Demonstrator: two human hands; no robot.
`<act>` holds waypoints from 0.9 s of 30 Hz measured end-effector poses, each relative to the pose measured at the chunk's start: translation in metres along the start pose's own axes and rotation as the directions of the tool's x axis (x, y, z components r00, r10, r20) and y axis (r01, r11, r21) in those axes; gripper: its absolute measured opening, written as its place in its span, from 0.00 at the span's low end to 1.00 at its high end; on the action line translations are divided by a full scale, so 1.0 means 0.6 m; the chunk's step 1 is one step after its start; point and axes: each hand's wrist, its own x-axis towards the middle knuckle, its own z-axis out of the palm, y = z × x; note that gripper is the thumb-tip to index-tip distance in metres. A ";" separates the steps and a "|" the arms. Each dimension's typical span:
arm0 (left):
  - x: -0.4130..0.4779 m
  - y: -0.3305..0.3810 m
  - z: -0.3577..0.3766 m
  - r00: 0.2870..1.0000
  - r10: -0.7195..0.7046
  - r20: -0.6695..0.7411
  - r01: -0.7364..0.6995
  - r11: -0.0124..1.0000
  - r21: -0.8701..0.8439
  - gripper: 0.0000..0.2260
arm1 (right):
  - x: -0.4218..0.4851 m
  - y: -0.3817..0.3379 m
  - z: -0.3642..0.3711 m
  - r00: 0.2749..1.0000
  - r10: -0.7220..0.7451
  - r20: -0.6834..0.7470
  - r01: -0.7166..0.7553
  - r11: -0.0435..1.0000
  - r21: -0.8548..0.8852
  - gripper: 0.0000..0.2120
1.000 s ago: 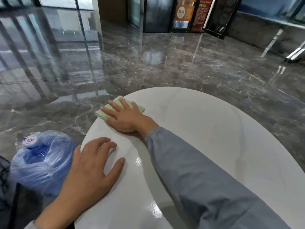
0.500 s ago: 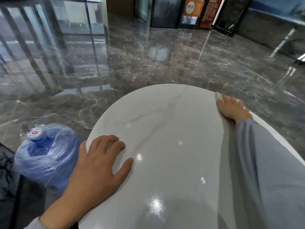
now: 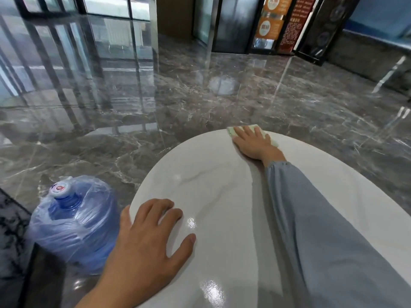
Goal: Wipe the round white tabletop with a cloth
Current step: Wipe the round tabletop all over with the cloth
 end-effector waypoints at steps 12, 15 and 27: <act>-0.006 -0.019 0.013 0.966 0.016 -0.259 -0.068 0.979 -0.191 0.09 | -0.195 -0.332 0.114 0.574 -0.804 0.157 0.819 0.563 -0.115 0.20; -0.007 -0.017 0.015 0.963 0.002 -0.270 -0.063 0.974 -0.216 0.09 | -0.160 -0.319 0.090 0.673 -0.726 0.142 0.739 0.666 -0.102 0.22; -0.015 -0.018 0.001 0.930 -0.126 -0.346 -0.013 0.928 -0.373 0.12 | -0.235 -0.273 0.110 0.762 -0.629 0.154 0.645 0.757 -0.102 0.26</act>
